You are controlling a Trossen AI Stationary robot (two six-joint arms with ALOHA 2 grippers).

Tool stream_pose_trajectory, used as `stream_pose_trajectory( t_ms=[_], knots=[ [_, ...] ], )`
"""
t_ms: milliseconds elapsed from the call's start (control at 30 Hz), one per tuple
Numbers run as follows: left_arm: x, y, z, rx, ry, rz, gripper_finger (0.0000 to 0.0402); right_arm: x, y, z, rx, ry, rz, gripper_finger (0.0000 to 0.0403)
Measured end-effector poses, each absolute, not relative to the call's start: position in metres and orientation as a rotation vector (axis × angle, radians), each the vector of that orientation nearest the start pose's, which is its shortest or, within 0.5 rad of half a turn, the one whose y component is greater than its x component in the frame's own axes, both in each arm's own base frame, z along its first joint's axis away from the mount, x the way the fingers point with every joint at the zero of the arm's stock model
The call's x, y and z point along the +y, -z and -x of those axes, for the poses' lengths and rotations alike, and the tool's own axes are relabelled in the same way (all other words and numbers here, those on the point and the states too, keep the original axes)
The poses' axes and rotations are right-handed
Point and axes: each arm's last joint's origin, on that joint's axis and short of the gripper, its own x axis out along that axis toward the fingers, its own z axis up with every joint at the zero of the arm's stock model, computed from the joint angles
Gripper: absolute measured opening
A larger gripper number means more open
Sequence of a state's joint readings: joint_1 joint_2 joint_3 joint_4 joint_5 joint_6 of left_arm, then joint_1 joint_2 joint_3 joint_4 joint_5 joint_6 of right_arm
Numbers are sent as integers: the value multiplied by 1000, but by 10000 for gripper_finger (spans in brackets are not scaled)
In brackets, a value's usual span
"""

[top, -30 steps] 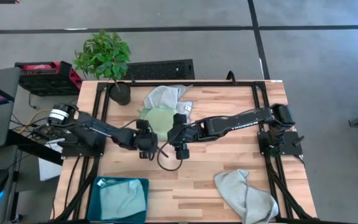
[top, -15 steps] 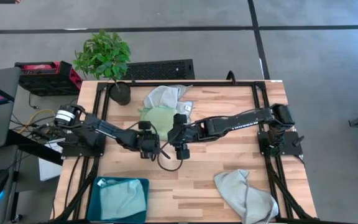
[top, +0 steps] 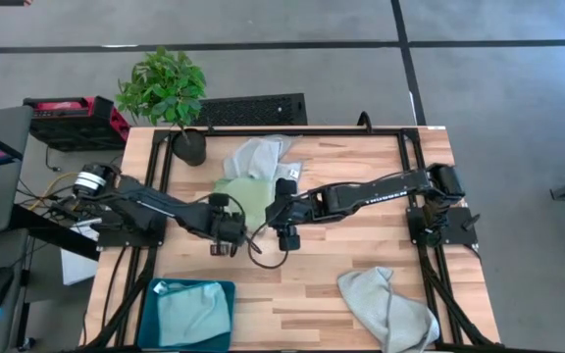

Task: Fold microfiber towels
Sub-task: Stack the green microfiber cloth on top of the blue microfiber cloth into the bin

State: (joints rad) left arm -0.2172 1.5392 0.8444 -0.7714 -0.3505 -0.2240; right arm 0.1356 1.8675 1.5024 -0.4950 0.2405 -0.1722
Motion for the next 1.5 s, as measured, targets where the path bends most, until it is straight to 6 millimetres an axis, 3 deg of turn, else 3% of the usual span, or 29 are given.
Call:
stream_pose_trajectory(
  t_ms=[300, 633, 1233, 1500],
  knots=[
    [-69, -220, -215, 1322, -205, -14, 1, 49, -252, -407, 855, 25, 323, 255],
    [-107, -262, -183, 1293, -130, 180, 0, 42, -252, -408, 857, 51, 292, 255],
    [-180, -274, -135, 1207, -4, 360, 0, 50, -251, -405, 871, 28, 220, 255],
    [-205, -260, -127, 1264, 36, 344, 0, 64, -250, -404, 872, -55, 148, 255]
  ],
)
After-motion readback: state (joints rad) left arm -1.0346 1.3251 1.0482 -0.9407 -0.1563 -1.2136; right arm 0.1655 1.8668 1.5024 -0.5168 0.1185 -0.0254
